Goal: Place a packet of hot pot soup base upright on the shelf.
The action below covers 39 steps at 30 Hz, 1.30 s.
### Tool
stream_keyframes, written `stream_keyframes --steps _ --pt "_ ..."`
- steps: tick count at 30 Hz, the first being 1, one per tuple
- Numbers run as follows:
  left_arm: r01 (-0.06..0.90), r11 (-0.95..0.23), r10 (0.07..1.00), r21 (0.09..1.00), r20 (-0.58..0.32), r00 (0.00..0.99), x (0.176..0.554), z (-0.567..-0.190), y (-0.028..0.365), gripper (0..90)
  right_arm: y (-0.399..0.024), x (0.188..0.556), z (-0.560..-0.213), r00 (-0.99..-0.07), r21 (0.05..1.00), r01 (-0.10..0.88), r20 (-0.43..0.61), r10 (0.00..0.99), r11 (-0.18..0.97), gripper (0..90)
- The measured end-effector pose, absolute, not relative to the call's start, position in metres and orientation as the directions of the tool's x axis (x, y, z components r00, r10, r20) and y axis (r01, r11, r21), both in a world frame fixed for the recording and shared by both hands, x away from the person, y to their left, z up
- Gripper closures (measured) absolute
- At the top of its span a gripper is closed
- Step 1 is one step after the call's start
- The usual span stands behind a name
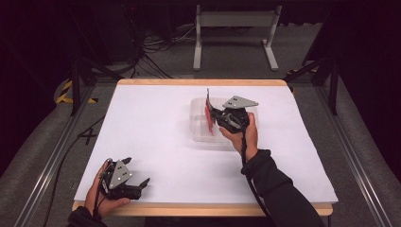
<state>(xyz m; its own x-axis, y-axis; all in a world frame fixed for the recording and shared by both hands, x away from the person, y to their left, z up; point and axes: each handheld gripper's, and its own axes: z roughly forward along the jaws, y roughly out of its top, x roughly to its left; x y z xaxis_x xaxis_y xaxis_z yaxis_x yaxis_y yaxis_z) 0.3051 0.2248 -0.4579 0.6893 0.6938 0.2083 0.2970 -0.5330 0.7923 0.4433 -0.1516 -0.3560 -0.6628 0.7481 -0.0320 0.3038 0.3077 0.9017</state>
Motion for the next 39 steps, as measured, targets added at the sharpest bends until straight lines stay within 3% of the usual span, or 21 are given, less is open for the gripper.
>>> stream_keyframes --steps 39 --pt "0.287 -0.522 0.700 0.803 0.212 0.682 0.303 -0.456 0.226 6.6 -0.176 0.424 -0.345 -0.695 0.887 0.270 -0.091 0.714 0.375 75.2"
